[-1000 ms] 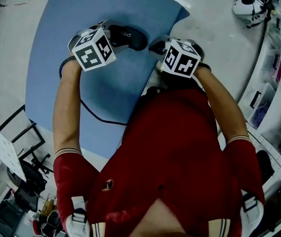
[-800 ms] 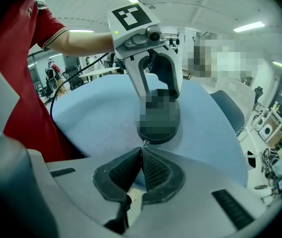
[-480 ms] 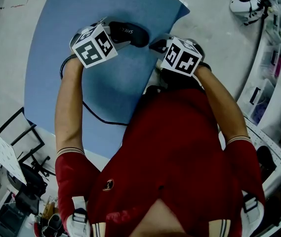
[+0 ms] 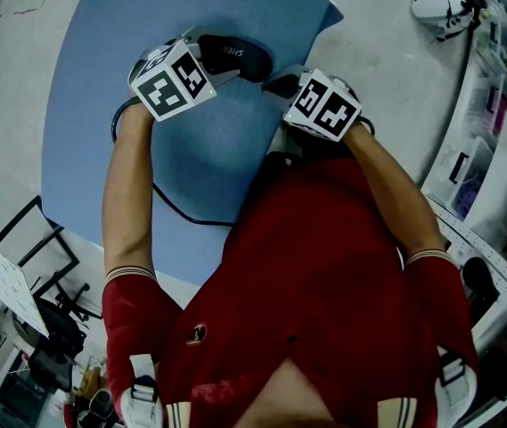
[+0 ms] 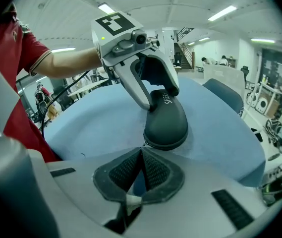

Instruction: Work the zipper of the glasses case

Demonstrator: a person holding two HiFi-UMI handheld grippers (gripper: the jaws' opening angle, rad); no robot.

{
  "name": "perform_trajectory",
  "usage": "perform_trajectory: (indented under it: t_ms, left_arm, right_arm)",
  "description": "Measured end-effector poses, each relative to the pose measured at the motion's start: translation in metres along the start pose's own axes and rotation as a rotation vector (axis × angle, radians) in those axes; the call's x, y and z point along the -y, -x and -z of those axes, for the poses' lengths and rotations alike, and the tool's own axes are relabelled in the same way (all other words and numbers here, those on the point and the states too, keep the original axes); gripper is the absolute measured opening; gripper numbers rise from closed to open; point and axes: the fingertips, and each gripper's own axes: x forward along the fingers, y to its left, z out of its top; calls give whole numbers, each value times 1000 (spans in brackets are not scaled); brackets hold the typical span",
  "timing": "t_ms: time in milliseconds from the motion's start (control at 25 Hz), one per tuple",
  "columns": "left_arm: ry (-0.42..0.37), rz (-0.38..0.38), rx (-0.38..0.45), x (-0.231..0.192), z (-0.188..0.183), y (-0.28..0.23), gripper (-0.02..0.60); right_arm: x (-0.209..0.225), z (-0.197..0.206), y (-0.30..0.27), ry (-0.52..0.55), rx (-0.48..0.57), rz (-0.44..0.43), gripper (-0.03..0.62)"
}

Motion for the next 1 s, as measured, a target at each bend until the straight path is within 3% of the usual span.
perform_trajectory:
  t_ms: [320, 840, 1000]
  left_arm:
    - [19, -31, -2, -1, -2, 3, 219]
    - [34, -69, 6, 2, -4, 1, 222]
    - [46, -82, 22, 3, -3, 5, 222]
  right_arm:
    - [-5, -4, -8, -76, 24, 44, 0]
    - [-2, -7, -14, -335, 114, 188, 2]
    - [1, -5, -12, -317, 109, 228, 5]
